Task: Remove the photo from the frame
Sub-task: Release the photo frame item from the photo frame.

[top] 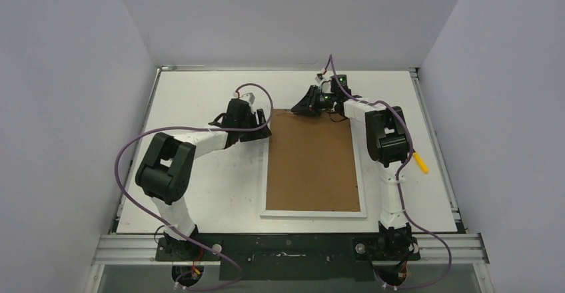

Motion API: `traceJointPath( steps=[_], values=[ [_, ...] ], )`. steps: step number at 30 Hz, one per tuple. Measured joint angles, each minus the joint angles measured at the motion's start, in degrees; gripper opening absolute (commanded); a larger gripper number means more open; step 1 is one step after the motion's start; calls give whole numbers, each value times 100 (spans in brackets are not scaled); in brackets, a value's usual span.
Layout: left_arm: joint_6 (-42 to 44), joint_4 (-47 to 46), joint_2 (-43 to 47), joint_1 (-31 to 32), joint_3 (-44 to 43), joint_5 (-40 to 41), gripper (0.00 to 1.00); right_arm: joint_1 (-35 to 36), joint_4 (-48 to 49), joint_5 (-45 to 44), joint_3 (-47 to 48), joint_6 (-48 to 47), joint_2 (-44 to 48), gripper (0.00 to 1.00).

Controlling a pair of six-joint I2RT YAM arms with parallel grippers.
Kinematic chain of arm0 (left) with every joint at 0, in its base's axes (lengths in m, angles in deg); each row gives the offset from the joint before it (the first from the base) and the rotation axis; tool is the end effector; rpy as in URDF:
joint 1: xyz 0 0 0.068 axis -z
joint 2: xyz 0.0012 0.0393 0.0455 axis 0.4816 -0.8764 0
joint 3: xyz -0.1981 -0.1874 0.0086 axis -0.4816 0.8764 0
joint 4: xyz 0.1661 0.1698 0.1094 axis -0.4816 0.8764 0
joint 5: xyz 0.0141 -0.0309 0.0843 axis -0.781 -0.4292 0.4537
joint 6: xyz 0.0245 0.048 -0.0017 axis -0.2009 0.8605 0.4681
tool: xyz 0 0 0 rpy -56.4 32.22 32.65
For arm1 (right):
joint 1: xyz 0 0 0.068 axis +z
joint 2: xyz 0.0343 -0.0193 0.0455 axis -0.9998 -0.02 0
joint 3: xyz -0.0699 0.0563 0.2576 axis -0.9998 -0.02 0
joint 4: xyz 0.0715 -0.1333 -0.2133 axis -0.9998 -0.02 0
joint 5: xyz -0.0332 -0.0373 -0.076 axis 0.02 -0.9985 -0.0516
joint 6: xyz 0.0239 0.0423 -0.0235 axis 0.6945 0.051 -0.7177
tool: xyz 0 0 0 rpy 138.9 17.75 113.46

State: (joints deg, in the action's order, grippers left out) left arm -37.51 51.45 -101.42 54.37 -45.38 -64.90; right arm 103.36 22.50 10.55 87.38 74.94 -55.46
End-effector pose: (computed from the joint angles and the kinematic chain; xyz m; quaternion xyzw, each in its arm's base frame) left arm 0.3377 -0.1662 0.1664 -0.0236 0.9205 -0.2305 0.3145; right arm 0.4774 0.1535 0.1382 0.0164 0.8247 0.5499 0.1312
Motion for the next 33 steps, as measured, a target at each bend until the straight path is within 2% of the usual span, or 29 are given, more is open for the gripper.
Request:
traceJointPath(
  steps=[8, 17, 33],
  values=[
    [-356, -560, -87, -636, -227, -278, 54, 0, 297, 212, 0, 505, -197, 5],
    [-470, -789, -765, -750, -1008, -393, 45, 17, 581, 229, 0, 940, -326, 5],
    [-470, -761, -1342, -820, -1519, -595, 40, 15, 669, 186, 15, 1174, -374, 5]
  ],
)
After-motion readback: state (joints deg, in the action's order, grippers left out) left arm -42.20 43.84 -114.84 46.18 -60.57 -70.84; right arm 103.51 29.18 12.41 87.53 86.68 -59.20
